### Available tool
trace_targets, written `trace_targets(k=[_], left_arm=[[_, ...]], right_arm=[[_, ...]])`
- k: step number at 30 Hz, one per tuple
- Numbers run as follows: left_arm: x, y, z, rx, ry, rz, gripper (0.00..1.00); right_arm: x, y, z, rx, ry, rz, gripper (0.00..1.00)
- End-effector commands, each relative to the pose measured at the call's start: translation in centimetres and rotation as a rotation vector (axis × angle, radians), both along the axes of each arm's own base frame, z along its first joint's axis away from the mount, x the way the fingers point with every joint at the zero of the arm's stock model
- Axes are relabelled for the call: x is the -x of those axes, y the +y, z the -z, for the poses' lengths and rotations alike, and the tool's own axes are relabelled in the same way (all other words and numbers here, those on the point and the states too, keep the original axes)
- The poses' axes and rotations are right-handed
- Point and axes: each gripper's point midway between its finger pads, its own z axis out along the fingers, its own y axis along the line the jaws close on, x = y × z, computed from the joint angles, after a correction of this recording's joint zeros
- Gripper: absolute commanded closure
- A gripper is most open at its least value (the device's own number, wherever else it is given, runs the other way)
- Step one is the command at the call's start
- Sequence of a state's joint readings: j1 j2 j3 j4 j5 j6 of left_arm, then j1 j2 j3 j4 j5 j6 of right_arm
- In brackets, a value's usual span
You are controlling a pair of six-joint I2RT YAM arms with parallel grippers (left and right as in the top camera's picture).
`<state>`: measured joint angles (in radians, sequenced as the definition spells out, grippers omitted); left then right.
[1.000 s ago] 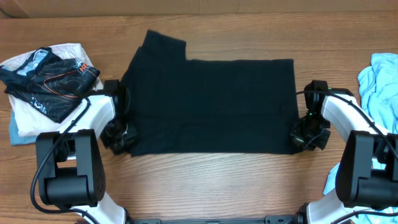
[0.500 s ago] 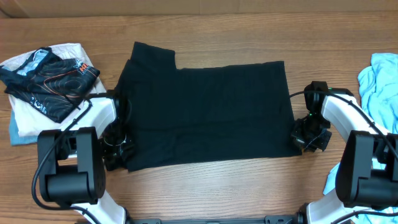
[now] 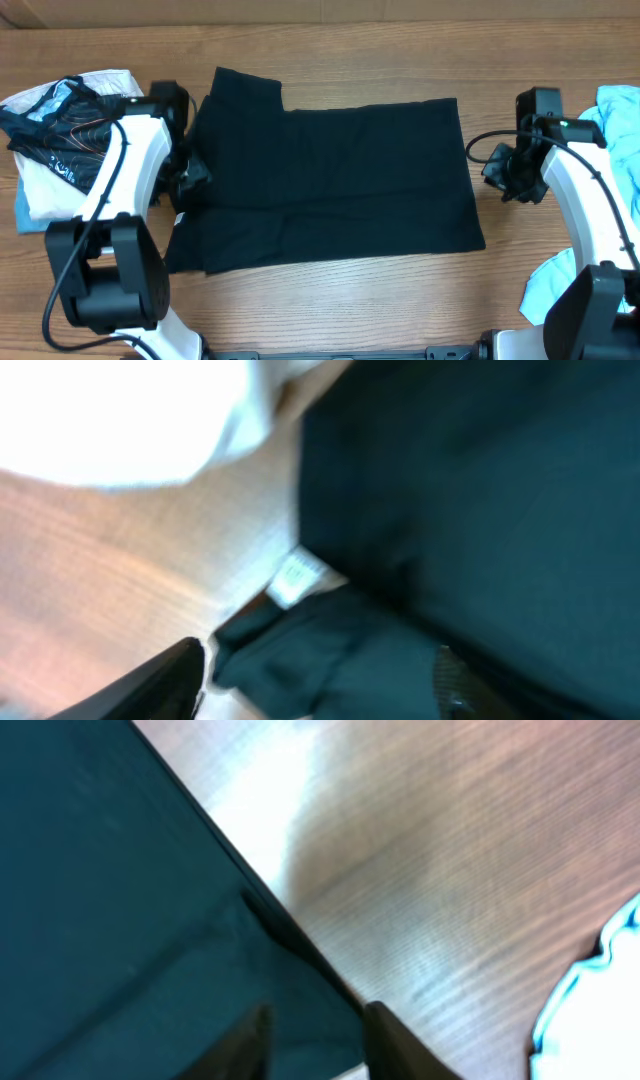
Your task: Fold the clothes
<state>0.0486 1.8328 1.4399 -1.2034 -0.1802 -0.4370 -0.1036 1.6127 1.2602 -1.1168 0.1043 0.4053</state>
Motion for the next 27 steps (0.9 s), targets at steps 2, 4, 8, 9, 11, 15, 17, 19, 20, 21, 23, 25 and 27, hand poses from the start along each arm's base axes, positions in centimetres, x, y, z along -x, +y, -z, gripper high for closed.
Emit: trace_targets(k=[2,4,8,9,11,15,17,19,20,21,23,25,27], left_arm=[[-4.7,-2.9,-4.6,0.167,-0.224,0.248,0.14],[-6.4,-3.4,-5.7,0.181,-0.289,0.3,0.11],[-9.5,-3.6,-7.1,0.173,-0.38,0.361,0.09],[-10.5,-3.7,-7.0,0.177,-0.396,0.379,0.08],[-12.0,-3.8,-6.7,0.18,-0.411,0.409,0.06],[-15.2,-3.5,-5.0,0.178,-0.409,0.423,0.04],[-17.0,-3.4,-3.9,0.191,-0.416,0.441,0.04],[-18.7,-4.0,-2.7,0.219,-0.426,0.489,0.04],[-19.4,-4.0,-2.2,0.221,-0.427,0.501,0.03],[-20.1,-3.9,-1.4,0.22,-0.424,0.504,0.02],[-21.3,-3.8,-0.1,0.217,-0.426,0.504,0.02],[-22.3,-3.7,1.2,0.215,-0.431,0.502,0.03],[-23.0,-3.6,2.2,0.213,-0.443,0.503,0.04]], right_arm=[[-1.1,-0.3,-1.3,0.017,-0.053,-0.028,0.61],[-1.2,-0.1,-1.3,0.013,-0.055,-0.052,0.6],[-1.2,0.2,-1.2,-0.004,-0.057,-0.065,0.6],[-1.2,0.3,-1.2,-0.01,-0.057,-0.067,0.6],[-1.2,0.4,-1.2,-0.018,-0.057,-0.068,0.6],[-0.9,0.5,-1.2,-0.022,-0.046,-0.068,0.6],[-0.8,0.5,-1.1,-0.023,-0.041,-0.068,0.6],[-0.8,0.5,-1.1,-0.023,-0.04,-0.068,0.6],[-0.8,0.5,-1.1,-0.023,-0.04,-0.068,0.6],[-0.8,0.5,-1.1,-0.023,-0.04,-0.068,0.6],[-0.8,0.5,-1.1,-0.024,-0.04,-0.068,0.6],[-0.7,0.5,-1.1,-0.024,-0.038,-0.068,0.6],[-0.6,0.5,-1.1,-0.024,-0.034,-0.068,0.6]])
